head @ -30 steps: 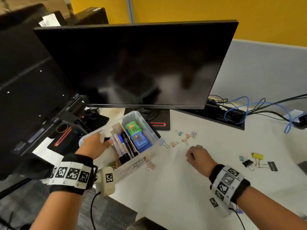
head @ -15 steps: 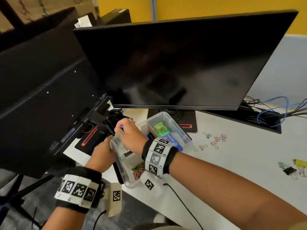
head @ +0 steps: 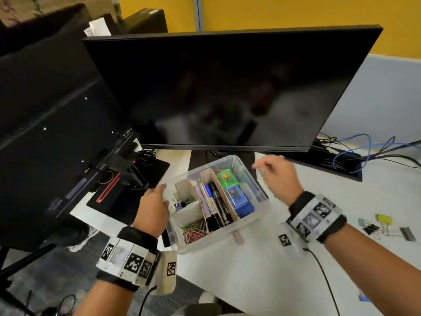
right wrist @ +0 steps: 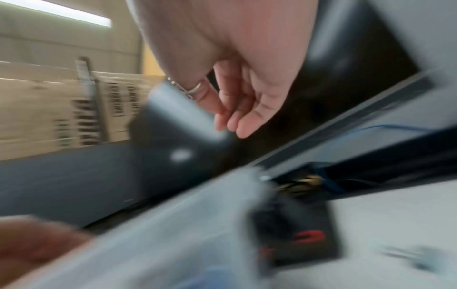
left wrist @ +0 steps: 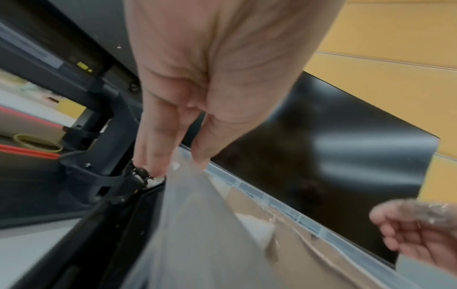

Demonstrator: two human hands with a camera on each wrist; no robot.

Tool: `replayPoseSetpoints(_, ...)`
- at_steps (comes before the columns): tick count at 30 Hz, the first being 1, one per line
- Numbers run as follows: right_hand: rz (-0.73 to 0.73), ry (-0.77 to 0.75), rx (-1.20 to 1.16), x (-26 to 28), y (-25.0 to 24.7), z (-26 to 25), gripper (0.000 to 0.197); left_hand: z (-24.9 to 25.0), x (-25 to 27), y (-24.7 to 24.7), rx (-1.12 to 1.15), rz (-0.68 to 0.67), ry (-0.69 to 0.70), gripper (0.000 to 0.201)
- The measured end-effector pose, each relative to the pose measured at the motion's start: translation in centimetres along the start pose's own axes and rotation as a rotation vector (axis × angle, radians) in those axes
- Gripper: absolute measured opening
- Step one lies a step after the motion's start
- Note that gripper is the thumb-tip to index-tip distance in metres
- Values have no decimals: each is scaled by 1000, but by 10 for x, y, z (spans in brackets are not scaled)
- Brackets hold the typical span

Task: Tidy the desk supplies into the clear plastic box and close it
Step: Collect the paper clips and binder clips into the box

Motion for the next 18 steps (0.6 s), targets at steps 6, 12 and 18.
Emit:
replayPoseSetpoints(6,-416,96,546,-22,-11,120,52,70,50,9,-23,282,482,40)
replayPoseSetpoints(12,-785,-2,816,-4,9,129,70,97,90,97,-298,-291,614,27)
replayPoseSetpoints(18,-742,18,691,14,-13,142,49,85,103,173,-806,-357,537,47)
Point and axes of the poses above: each hand's wrist, its own x-axis away from the middle knuckle, its own y-axis out of the palm, z = x × y, the point moved 1 cm from there along -x, towards the middle knuckle, and after that the axes turned 12 degrees about z, right-handed, at the moved point
